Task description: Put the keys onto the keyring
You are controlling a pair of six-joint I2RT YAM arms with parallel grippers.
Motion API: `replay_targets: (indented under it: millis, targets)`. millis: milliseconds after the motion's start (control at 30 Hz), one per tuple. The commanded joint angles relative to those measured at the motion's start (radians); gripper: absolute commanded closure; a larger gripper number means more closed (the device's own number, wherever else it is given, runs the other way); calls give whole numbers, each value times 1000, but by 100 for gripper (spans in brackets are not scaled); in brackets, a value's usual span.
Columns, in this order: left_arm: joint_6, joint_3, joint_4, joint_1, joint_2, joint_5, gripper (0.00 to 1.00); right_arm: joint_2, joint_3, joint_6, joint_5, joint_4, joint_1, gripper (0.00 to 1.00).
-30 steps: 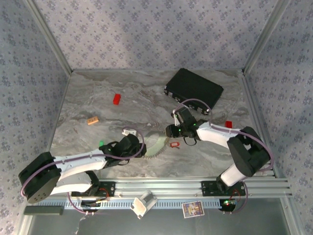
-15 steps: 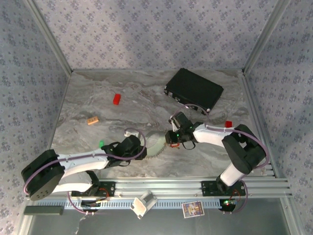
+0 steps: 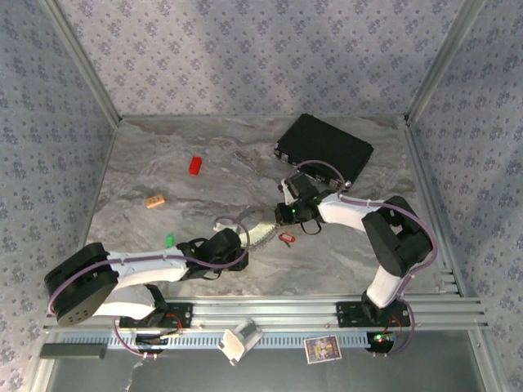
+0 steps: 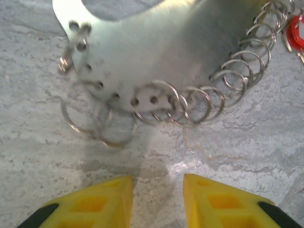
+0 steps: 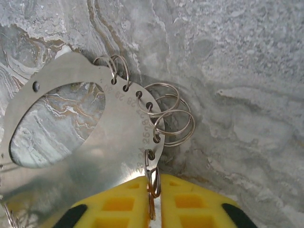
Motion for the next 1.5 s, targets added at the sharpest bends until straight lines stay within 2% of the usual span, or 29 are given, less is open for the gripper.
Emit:
replay_targets:
  millis: [0, 100, 233, 300, 400, 500, 633, 800, 933, 1200, 1467]
  targets:
    - [-8, 19, -1, -14, 14, 15, 66, -10, 22, -43, -9, -47, -11, 78]
    - [-10, 12, -42, -14, -47, -49, 64, -78, -7, -44, 23, -86, -12, 69]
    - [14, 10, -125, -6, -171, -175, 56, -175, -61, -14, 36, -121, 26, 66]
    - [48, 10, -150, 46, -215, -185, 51, -197, -81, 13, 38, -124, 64, 66]
    - [120, 11, -123, 190, -245, -100, 48, -217, -93, 52, 76, -127, 123, 65]
    - [213, 43, -89, 305, -211, 7, 43, -233, -99, 90, 111, -108, 145, 65]
    - [291, 102, -72, 397, -102, 139, 44, -223, -125, 157, 90, -43, 157, 65]
    - [293, 131, -18, 402, -10, 202, 47, -178, -163, 235, 52, 70, 169, 65]
    - [283, 126, 7, 400, 8, 196, 47, -139, -165, 293, 59, 118, 180, 66]
    - [282, 118, 5, 400, 3, 188, 48, -122, -168, 338, 126, 90, 190, 70]
    - [275, 119, 10, 399, 3, 188, 48, -100, -169, 368, 135, 107, 203, 75]
